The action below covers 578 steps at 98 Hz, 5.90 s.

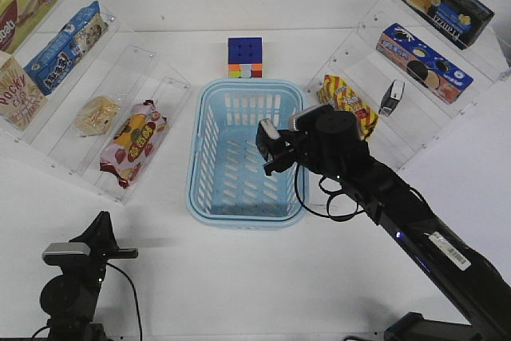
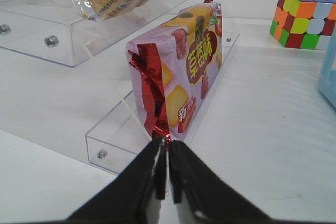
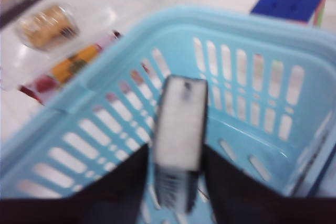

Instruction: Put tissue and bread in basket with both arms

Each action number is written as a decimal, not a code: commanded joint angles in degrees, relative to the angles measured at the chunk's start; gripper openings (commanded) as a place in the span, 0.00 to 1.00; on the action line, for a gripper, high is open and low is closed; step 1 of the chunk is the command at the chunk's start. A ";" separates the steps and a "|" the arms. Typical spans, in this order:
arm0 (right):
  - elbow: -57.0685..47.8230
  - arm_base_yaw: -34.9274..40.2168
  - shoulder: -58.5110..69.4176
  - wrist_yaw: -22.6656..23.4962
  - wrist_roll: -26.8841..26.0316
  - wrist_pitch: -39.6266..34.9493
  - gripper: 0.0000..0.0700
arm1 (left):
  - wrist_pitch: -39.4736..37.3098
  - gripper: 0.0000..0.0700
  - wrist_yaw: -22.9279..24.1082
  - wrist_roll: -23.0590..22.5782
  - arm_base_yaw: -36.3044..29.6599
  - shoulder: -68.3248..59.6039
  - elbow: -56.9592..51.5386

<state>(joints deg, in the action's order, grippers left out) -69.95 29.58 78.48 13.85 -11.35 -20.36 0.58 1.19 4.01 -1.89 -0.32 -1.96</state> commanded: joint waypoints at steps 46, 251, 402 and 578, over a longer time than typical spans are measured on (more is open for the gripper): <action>8.28 -7.56 -23.02 -11.39 4.42 -0.85 0.00 | -3.80 0.00 -0.17 29.51 0.00 0.04 0.70; 43.41 -10.49 -54.86 -15.39 0.55 11.80 0.00 | 18.84 0.00 0.79 -15.61 -13.31 -74.23 -84.46; 43.39 -10.54 -54.86 -15.39 -0.83 11.78 0.00 | 11.80 0.00 4.52 -2.89 -19.91 -32.11 -39.58; 43.39 -10.54 -54.86 -15.39 -0.81 11.78 0.00 | -5.16 0.00 0.28 -6.51 -0.74 0.07 1.16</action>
<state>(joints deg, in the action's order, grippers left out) -25.98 18.81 23.64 -1.54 -11.44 -9.34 -3.79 1.54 -2.02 -2.74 -0.32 -1.96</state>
